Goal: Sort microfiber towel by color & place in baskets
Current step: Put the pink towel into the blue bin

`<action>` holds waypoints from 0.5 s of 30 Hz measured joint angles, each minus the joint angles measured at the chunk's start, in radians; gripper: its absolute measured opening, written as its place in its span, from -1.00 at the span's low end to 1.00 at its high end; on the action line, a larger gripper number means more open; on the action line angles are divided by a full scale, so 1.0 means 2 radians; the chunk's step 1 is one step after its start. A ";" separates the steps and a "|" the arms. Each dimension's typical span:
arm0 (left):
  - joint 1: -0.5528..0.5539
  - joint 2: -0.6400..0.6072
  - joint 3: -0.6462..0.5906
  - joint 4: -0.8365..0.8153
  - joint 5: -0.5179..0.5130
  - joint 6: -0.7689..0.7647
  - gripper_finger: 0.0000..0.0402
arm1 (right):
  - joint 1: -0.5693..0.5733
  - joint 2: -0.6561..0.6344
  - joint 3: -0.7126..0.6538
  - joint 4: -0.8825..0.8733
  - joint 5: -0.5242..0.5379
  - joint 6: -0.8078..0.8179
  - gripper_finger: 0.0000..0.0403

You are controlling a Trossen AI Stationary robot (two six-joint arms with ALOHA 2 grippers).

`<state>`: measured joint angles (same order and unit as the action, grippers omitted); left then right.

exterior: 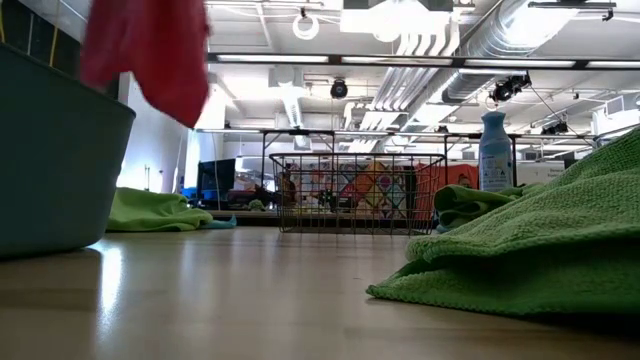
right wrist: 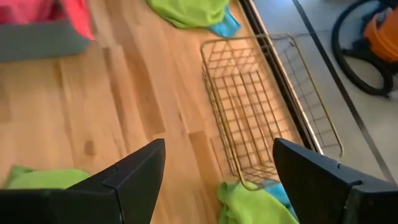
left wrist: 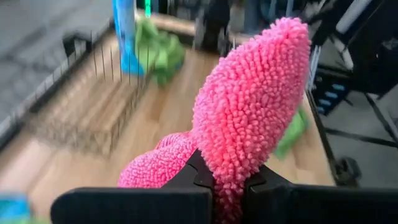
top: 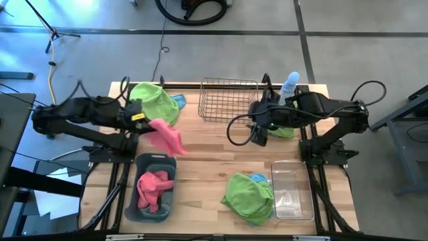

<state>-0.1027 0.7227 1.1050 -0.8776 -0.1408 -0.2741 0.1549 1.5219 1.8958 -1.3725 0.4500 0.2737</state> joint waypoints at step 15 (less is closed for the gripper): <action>-0.120 0.155 0.185 -0.304 0.065 -0.101 -1.00 | 0.000 -0.085 -0.179 0.067 0.008 0.074 0.46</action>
<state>-0.3424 1.0335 1.4753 -1.4846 -0.0116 -0.4766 0.1551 1.3527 1.5369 -1.2392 0.4652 0.4208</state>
